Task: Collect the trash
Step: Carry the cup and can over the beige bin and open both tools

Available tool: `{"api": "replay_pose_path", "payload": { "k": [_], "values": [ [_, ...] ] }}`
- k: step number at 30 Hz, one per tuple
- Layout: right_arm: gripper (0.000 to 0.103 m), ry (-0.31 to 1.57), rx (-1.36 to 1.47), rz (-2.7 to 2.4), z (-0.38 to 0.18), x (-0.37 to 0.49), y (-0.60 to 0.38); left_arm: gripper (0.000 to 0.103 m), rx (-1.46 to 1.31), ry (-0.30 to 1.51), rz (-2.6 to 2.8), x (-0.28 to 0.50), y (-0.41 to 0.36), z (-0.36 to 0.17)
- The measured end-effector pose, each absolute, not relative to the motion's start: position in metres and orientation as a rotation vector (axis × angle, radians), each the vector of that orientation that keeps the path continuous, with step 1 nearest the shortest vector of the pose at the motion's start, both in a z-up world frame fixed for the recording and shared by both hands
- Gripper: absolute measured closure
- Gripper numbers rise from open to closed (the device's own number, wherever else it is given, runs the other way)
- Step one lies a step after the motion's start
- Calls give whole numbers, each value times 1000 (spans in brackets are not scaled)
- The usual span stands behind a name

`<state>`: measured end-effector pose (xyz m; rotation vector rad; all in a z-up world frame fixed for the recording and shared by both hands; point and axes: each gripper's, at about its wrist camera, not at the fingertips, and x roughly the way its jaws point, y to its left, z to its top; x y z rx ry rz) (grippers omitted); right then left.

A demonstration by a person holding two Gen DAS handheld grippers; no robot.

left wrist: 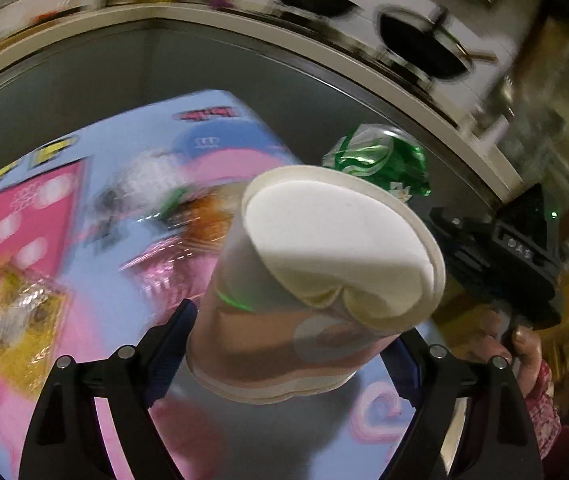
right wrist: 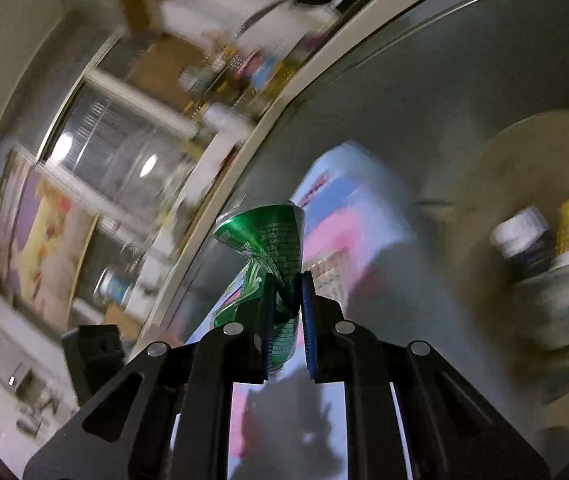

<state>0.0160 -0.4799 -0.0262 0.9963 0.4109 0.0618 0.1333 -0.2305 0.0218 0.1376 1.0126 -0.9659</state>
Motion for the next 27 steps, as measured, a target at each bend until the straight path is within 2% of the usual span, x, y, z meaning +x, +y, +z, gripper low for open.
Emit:
{"api": "replay_pose_path", "payload": {
  "k": [8, 10, 11, 12, 21, 27],
  "values": [
    [91, 395, 1053, -180, -66, -45, -592, 13, 322, 1064, -1082, 112, -396, 0],
    [82, 420, 1036, -212, -74, -45, -601, 10, 379, 1072, -1044, 111, -425, -10],
    [73, 424, 1034, -220, -78, -48, -604, 10, 395, 1076, -1025, 112, -434, -16],
    [59, 416, 1034, -224, -80, -49, -605, 10, 401, 1076, -1011, 113, -437, -19],
    [59, 335, 980, -178, -66, -63, -582, 10, 377, 988, -974, 101, -410, 1],
    [59, 307, 992, -169, -54, -62, -570, 12, 343, 1001, -1001, 100, -410, 8]
  ]
}}
